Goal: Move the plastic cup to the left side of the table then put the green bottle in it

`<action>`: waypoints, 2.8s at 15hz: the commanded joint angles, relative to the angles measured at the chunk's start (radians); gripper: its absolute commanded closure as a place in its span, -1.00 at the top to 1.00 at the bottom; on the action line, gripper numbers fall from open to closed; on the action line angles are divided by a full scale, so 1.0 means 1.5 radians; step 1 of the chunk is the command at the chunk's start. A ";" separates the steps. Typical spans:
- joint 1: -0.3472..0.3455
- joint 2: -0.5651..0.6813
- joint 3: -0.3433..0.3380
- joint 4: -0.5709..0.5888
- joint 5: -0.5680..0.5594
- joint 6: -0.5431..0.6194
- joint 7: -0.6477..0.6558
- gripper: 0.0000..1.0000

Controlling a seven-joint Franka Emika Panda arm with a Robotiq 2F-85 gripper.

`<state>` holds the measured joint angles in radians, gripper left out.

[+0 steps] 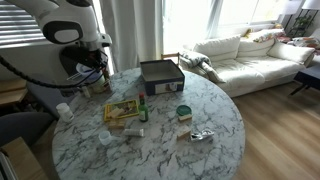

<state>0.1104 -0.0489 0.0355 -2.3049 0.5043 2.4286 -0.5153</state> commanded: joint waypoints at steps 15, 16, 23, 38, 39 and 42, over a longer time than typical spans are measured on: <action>-0.003 0.067 0.041 0.081 -0.333 -0.045 0.222 -0.19; -0.005 0.068 0.039 0.082 -0.343 -0.045 0.229 -0.02; -0.015 0.072 0.033 0.085 -0.359 -0.051 0.235 -0.19; -0.031 0.041 0.026 0.092 -0.263 -0.061 0.221 -0.19; -0.029 0.028 0.031 0.085 -0.216 -0.060 0.201 -0.06; -0.026 0.040 0.031 0.094 -0.215 -0.038 0.210 -0.11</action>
<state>0.0691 0.0111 0.0836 -2.1648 0.1839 2.3737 -0.2021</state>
